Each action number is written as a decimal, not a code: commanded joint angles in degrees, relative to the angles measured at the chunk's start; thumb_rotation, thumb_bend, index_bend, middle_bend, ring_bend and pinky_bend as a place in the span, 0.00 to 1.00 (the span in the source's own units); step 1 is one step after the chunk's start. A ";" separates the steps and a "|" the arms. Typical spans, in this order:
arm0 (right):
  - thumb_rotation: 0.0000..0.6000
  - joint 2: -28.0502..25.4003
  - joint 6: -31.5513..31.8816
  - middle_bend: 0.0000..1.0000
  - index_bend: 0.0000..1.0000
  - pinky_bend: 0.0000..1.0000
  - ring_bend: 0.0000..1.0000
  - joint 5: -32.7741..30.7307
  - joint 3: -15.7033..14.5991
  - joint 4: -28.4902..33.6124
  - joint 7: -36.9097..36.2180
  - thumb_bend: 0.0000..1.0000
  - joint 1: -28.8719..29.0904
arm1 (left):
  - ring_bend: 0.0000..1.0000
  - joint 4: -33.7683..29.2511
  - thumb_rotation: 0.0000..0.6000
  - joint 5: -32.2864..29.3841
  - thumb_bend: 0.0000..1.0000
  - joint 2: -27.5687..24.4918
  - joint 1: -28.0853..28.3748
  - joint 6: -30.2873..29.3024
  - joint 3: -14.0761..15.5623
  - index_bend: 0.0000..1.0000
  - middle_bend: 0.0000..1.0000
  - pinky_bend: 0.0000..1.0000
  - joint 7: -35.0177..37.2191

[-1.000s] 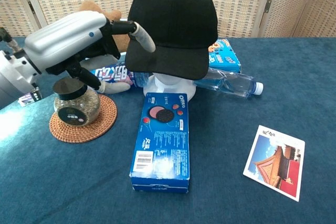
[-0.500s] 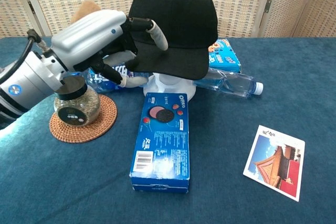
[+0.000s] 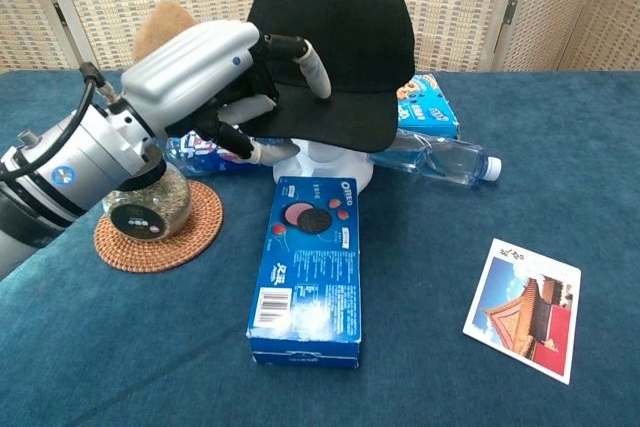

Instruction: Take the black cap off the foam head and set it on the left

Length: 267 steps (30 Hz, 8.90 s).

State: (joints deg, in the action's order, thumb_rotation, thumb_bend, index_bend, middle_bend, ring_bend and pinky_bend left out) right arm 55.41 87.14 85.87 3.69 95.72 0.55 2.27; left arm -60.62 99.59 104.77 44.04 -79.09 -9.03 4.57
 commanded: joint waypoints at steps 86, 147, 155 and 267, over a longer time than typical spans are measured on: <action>1.00 -0.32 -0.64 0.31 0.28 0.22 0.16 -0.24 0.32 1.01 0.78 0.18 -0.02 | 1.00 -7.03 1.00 -17.95 0.34 -8.52 3.16 -7.29 -18.34 0.65 1.00 1.00 10.82; 1.00 -0.32 -2.92 0.31 0.28 0.22 0.16 0.34 0.13 1.43 1.19 0.18 1.72 | 1.00 -6.70 1.00 -19.06 0.34 -30.56 -18.04 -17.19 -12.41 0.65 1.00 1.00 12.35; 1.00 -0.32 -2.98 0.31 0.28 0.22 0.16 0.15 0.04 1.33 1.27 0.18 1.69 | 1.00 -0.88 1.00 -19.89 0.34 -28.27 -19.27 -15.84 -10.82 0.65 1.00 1.00 14.20; 1.00 -0.05 -2.18 0.31 0.28 0.22 0.17 0.32 -0.60 0.74 0.30 0.18 0.86 | 0.65 -35.94 1.00 -21.71 0.05 -33.28 -27.72 2.59 7.25 0.00 0.61 0.86 -29.58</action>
State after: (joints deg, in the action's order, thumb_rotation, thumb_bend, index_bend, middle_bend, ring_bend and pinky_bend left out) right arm 55.36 84.95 86.19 3.09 96.46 0.86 3.14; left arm -96.37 75.86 71.26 17.19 -73.74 -0.71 -27.72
